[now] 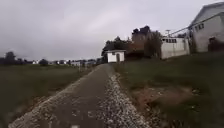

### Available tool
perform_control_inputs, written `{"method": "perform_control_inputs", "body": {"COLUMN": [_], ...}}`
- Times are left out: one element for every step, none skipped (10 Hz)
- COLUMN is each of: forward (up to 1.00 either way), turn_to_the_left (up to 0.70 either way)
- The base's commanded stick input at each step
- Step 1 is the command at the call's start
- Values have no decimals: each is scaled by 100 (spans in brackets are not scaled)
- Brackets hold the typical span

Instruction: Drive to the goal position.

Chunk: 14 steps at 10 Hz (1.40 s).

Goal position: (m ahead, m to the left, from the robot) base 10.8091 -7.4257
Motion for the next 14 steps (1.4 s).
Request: {"method": "perform_control_inputs", "body": {"forward": [70, 70, 70, 70, 70, 70, 70, 70, 70, 70, 70, 70, 70, 70], "turn_to_the_left": [0, 0, 0, 0, 0, 0, 0, 0, 0, 0, 0, 0, 0, 0]}}
